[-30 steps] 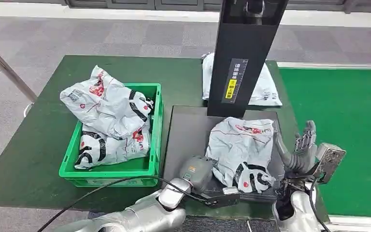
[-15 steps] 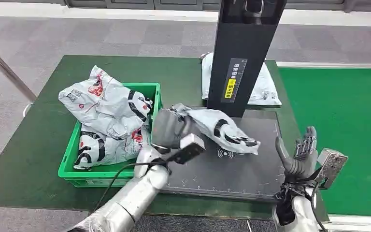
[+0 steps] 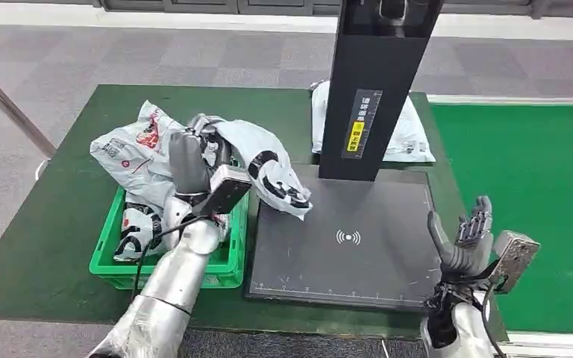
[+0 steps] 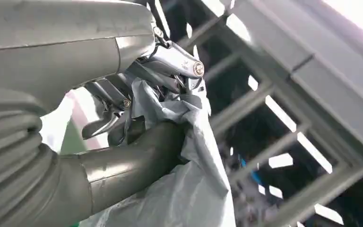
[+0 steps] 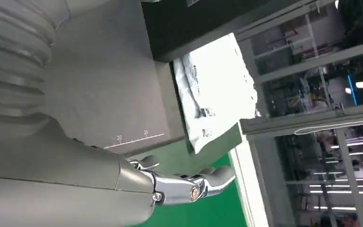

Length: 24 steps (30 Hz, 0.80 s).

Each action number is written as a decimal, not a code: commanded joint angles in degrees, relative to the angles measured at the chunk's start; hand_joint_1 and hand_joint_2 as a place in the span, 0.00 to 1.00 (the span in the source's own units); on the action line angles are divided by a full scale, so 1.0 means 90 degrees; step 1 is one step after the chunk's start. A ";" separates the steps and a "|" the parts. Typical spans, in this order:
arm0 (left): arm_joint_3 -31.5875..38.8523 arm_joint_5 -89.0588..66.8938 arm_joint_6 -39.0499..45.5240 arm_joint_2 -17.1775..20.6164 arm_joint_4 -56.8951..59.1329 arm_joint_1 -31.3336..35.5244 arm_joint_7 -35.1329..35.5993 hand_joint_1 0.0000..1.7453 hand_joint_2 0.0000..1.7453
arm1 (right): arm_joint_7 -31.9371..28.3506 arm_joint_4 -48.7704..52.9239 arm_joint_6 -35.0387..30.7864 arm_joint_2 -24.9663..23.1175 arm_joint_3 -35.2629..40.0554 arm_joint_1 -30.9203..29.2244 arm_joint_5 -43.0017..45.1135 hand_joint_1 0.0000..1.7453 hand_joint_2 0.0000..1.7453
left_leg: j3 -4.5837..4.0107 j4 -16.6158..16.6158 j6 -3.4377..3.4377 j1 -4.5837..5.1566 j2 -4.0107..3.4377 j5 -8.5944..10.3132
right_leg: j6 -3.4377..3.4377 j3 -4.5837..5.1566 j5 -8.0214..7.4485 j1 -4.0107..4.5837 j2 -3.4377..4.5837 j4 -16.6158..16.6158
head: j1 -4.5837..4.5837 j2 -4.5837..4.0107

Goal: Moved the parcel from conveyor to table for the left to box.

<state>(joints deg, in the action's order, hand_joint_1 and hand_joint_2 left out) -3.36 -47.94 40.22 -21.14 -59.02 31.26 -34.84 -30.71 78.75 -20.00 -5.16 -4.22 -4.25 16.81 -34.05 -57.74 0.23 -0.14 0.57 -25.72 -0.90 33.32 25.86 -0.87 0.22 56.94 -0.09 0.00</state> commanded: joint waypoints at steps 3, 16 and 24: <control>0.2693 -0.0448 -0.0024 0.0427 -0.1042 -0.0093 -0.0573 1.00 1.00 | 0.0006 0.0417 -0.0051 0.0151 -0.0220 0.0306 0.0077 0.00 1.00 | 0.0032 0.0021 0.0006 -0.0003 -0.0040 -0.0004 | 0.0013 -0.0019 -0.0004 0.0005 0.0031 -0.0017 | 0.0002 0.0000; 0.3381 -0.1147 -0.0024 0.0536 -0.1281 -0.0052 -0.0573 1.00 1.00 | 0.0039 0.0740 -0.0105 0.0220 -0.0295 0.0529 0.0173 0.00 1.00 | 0.0007 0.0007 0.0003 -0.0004 -0.0011 -0.0001 | 0.0014 -0.0004 0.0003 0.0004 0.0005 -0.0005 | 0.0000 0.0000; 0.4210 -0.2302 -0.0024 0.1022 0.0939 -0.0134 -0.0216 0.04 1.00 | 0.0145 0.0939 -0.0074 0.0370 -0.0438 0.0740 0.0298 0.00 1.00 | 0.0034 0.0024 0.0004 0.0009 -0.0008 0.0000 | 0.0012 -0.0022 0.0008 -0.0008 0.0002 -0.0009 | 0.0002 0.0000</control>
<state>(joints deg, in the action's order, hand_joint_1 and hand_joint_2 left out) 26.52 -61.79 40.22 -16.61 -69.83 29.55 -39.95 -30.16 86.88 -21.05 -3.50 -5.03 2.05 18.51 -34.04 -57.73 0.26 -0.15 0.57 -25.74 -0.81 33.35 25.91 -0.86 0.22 56.97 -0.07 0.00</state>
